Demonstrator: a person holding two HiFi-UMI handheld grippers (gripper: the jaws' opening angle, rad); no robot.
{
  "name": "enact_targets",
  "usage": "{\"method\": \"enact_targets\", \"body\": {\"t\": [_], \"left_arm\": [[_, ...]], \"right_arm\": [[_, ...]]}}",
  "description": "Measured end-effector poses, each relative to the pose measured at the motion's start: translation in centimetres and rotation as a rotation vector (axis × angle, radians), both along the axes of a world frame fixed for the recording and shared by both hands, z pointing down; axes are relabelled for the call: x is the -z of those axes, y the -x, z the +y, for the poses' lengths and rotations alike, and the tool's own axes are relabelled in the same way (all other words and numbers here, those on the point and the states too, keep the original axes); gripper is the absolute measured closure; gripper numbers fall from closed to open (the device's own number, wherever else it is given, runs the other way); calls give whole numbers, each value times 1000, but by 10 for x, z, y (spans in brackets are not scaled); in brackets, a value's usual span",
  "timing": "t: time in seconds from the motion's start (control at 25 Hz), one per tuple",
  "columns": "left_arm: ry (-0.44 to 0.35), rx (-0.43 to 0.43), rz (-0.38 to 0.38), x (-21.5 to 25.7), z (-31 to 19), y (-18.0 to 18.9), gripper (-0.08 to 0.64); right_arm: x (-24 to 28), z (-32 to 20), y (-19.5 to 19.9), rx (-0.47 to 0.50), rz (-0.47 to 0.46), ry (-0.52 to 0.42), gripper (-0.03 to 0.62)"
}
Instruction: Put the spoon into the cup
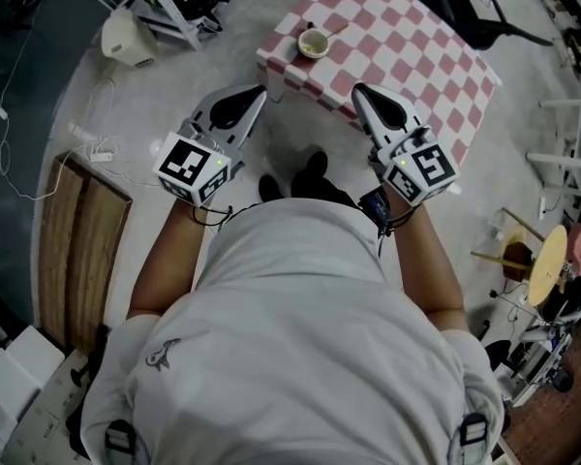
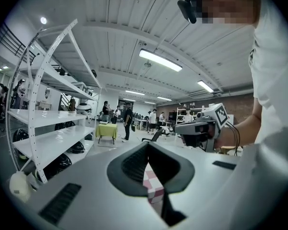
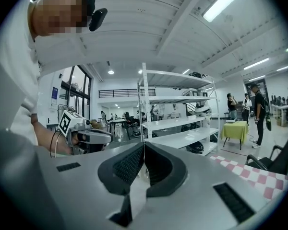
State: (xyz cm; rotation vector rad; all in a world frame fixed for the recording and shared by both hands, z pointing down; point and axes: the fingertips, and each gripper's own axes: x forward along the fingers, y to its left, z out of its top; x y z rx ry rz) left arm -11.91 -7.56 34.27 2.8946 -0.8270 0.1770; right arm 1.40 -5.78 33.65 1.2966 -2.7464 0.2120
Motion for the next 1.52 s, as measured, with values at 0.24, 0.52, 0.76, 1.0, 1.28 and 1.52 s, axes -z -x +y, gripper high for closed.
{"method": "enact_targets", "body": {"t": [0.24, 0.52, 0.76, 1.0, 1.28, 1.52], "left_arm": [[9, -16, 8, -3, 26, -1, 546], [-22, -6, -9, 8, 46, -21, 546], [-12, 24, -26, -1, 83, -53, 546], [-27, 23, -32, -3, 135, -91, 546], [-49, 30, -43, 2, 206, -125, 546], [-62, 48, -45, 10, 256, -131, 546]], "right_arm": [[3, 25, 5, 10, -1, -16, 560], [11, 46, -6, 62, -8, -41, 560], [6, 84, -35, 102, -31, -42, 559], [-5, 130, -67, 128, -34, -38, 560], [-3, 198, -97, 173, -20, -48, 560], [-6, 251, -106, 190, -25, -39, 560]]}}
